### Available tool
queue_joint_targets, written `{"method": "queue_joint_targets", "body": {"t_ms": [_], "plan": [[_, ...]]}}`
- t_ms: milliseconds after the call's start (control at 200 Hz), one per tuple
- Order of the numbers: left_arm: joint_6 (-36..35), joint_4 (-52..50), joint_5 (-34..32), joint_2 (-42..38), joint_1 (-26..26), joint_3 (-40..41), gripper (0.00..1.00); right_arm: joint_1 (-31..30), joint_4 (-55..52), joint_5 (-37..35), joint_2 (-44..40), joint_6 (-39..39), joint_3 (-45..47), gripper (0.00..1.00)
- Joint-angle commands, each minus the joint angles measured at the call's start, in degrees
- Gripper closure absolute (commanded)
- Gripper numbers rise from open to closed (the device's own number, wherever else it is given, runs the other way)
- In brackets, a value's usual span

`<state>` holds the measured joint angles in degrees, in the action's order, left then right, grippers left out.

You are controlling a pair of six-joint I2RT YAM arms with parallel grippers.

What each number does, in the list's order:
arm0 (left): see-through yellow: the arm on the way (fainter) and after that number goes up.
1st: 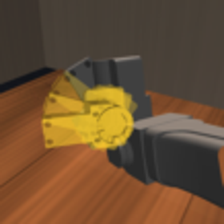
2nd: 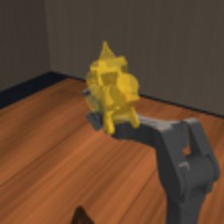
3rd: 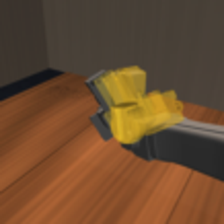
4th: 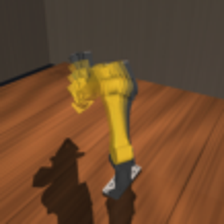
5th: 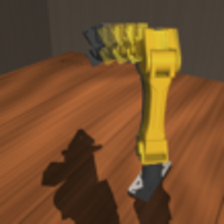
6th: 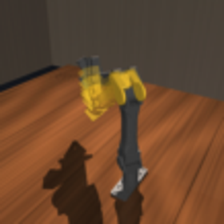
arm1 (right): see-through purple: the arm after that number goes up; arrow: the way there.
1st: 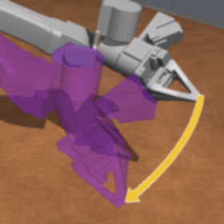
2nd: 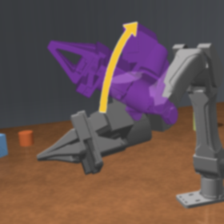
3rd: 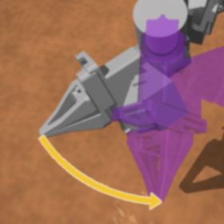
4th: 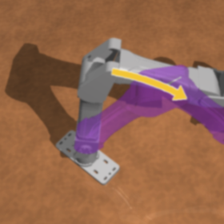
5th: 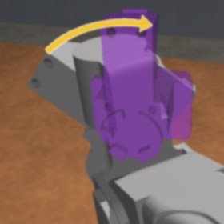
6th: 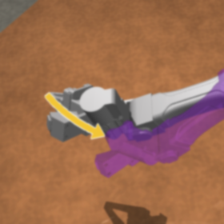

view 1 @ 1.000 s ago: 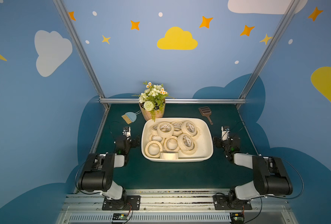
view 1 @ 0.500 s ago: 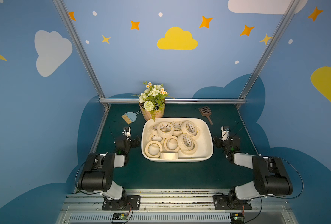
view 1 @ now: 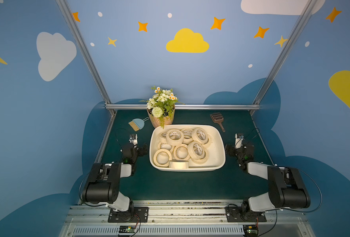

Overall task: Take out the art tape in the storage box
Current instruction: Pick up the art tape from the storage box.

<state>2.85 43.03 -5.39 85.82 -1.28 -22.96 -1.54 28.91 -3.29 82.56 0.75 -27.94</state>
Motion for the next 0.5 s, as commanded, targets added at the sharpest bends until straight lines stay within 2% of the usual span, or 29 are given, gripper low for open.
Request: {"method": "queue_joint_targets", "body": {"t_ms": [0,75,145,260,360,496], "plan": [[2.2,-10.4,-6.4,-7.8,-0.4,-2.8,0.0,0.2,-16.4,-3.3,-5.0,1.9,-8.8,0.02],[0.9,-15.4,-8.3,-13.3,0.1,-4.2,0.0,-0.6,-27.7,-4.6,-5.5,0.6,-14.8,0.02],[-0.4,-20.9,-9.6,-19.3,1.1,-6.3,0.0,-2.1,-33.4,-7.3,-6.0,0.3,-18.2,0.02],[-0.4,-31.4,-13.6,-25.8,4.3,-12.2,0.0,-4.3,-42.4,-6.2,-6.8,0.6,-23.4,0.02],[0.8,-42.9,-14.5,-26.4,8.0,-20.9,0.0,-6.5,-49.7,-2.9,-7.3,1.8,-28.1,0.02],[2.1,-59.3,-16.4,-21.0,14.4,-34.3,0.01,-10.4,-57.9,4.2,-6.0,4.5,-34.2,0.02]]}}
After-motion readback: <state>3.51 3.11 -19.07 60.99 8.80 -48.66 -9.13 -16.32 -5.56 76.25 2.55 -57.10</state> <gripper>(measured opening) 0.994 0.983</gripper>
